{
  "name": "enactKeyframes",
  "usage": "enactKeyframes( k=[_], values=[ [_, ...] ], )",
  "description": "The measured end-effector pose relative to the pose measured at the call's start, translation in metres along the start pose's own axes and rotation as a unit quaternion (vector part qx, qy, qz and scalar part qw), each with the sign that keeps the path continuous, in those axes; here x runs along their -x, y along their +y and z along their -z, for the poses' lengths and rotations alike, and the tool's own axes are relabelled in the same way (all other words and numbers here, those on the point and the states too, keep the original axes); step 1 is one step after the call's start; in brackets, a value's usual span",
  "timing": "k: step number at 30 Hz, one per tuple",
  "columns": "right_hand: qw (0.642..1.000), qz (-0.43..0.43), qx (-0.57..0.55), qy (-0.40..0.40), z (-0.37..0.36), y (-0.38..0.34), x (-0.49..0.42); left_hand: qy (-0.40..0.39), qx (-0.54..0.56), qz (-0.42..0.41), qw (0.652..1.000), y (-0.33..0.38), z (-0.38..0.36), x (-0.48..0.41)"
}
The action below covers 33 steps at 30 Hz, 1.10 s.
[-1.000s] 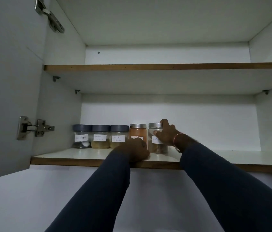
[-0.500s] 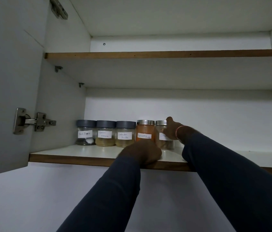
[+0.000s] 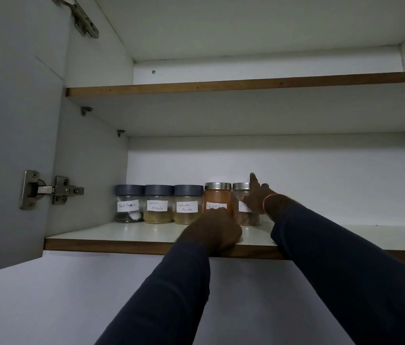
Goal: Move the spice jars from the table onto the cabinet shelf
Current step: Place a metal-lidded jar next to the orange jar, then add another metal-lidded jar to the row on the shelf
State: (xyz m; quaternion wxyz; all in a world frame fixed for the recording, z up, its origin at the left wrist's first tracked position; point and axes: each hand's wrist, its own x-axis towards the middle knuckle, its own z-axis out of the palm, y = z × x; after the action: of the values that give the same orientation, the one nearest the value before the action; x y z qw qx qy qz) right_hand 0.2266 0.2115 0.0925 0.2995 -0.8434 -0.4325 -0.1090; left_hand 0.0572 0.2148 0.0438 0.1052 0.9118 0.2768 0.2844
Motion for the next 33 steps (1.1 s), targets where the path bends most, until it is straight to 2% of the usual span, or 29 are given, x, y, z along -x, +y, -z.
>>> enactKeyframes(
  k=[3, 5, 10, 13, 15, 16, 18, 19, 20, 22, 24, 26, 29, 33],
  values=[
    [0.992, 0.053, 0.059, 0.100, 0.005, -0.006, 0.014, 0.212, 0.022, -0.066, 0.975, -0.006, -0.005, 0.015],
    [0.979, 0.126, 0.035, 0.157, 0.013, -0.016, 0.037, 0.315, 0.000, -0.091, 0.945, -0.004, -0.007, 0.027],
    [0.960, 0.248, 0.003, 0.130, 0.031, -0.017, 0.134, 0.344, -0.019, -0.102, 0.933, 0.000, -0.004, 0.036],
    [0.924, 0.299, -0.135, 0.197, 0.040, 0.024, 0.235, 0.341, -0.033, -0.137, 0.929, 0.001, -0.007, 0.052],
    [0.908, 0.284, -0.217, 0.218, 0.030, 0.066, 0.300, 0.340, -0.019, -0.181, 0.923, -0.004, -0.021, 0.070],
    [0.918, 0.244, -0.234, 0.209, 0.014, 0.093, 0.334, 0.340, 0.017, -0.205, 0.918, -0.006, -0.042, 0.089],
    [0.942, 0.154, -0.262, 0.141, -0.030, 0.134, 0.381, 0.362, 0.109, -0.233, 0.896, -0.013, -0.092, 0.136],
    [0.951, 0.091, -0.284, 0.084, -0.057, 0.156, 0.397, 0.339, 0.170, -0.222, 0.898, -0.015, -0.124, 0.161],
    [0.960, 0.003, -0.281, 0.022, -0.092, 0.185, 0.434, 0.274, 0.218, -0.187, 0.918, -0.014, -0.175, 0.208],
    [0.956, -0.097, -0.266, -0.071, -0.142, 0.219, 0.473, 0.164, 0.276, -0.093, 0.942, -0.012, -0.239, 0.282],
    [0.946, -0.180, -0.234, -0.137, -0.182, 0.246, 0.522, 0.022, 0.287, 0.019, 0.957, -0.011, -0.305, 0.361],
    [0.924, -0.247, -0.216, -0.198, -0.208, 0.266, 0.572, -0.086, 0.291, 0.083, 0.949, -0.008, -0.351, 0.436],
    [0.888, -0.308, -0.212, -0.269, -0.234, 0.278, 0.620, -0.154, 0.324, 0.153, 0.921, -0.009, -0.381, 0.505],
    [0.869, -0.329, -0.195, -0.314, -0.248, 0.280, 0.631, -0.184, 0.298, 0.192, 0.917, -0.017, -0.390, 0.521]
  ],
)
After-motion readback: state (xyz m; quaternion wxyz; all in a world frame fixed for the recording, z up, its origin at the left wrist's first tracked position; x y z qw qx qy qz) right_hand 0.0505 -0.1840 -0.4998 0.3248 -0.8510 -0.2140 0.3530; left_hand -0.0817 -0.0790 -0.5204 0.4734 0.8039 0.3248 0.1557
